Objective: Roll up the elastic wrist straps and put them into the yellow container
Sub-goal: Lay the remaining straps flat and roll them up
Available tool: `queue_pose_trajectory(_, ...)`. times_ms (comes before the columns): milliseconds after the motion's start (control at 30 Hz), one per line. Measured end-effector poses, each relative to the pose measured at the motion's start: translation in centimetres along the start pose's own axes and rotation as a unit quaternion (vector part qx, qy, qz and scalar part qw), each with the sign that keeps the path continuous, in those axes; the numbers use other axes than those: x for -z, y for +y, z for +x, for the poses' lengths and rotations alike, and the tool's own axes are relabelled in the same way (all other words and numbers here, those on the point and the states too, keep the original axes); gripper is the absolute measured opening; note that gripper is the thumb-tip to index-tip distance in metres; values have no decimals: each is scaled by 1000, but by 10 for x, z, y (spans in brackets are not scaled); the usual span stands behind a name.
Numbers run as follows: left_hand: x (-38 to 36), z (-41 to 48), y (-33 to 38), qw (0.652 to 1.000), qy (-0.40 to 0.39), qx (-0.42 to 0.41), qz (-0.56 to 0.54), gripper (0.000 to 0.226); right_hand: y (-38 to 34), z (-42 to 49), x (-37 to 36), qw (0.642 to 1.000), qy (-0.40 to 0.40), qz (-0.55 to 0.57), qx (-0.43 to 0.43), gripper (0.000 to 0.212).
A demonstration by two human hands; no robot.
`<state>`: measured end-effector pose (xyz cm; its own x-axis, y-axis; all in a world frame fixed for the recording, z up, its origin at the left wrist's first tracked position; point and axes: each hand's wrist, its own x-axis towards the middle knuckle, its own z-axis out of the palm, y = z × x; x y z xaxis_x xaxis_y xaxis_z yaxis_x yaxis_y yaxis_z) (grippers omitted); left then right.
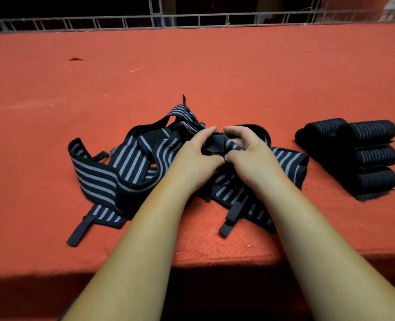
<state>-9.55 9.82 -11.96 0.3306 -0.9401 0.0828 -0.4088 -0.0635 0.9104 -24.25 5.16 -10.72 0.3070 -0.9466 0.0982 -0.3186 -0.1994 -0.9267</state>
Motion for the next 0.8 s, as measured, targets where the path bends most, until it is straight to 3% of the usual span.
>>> queue_pose_trajectory(67, -1, 0, 3, 999, -13, -9, 47, 85, 1, -1, 3, 1000, 4, 4, 14, 55)
queue_pose_trajectory(200, -4, 1, 7, 989, 61, -23, 133, 65, 1, -2, 10, 1000, 3, -15, 23, 44)
queue_pose_trajectory(467, -8, 5, 5, 961, 173, -117, 183, 27, -1, -6, 24, 994, -48, -85, 51, 55)
queue_pose_trajectory(567, 4, 4, 14, 954, 256, -95, 123, 24, 1, -1, 30, 992, -39, -117, 36, 66)
queue_pose_trajectory(633, 15, 2, 26, 956, 287, -66, 5, 27, 2, 0, 33, 988, 0, -154, 7, 74)
queue_pose_trajectory(700, 24, -6, 43, 957, 270, -46, -93, 31, 3, -1, 33, 986, 15, -167, -11, 78)
queue_pose_trajectory(800, 28, -16, 61, 965, 226, -66, -112, 34, -2, -6, 28, 992, -3, -121, 37, 84)
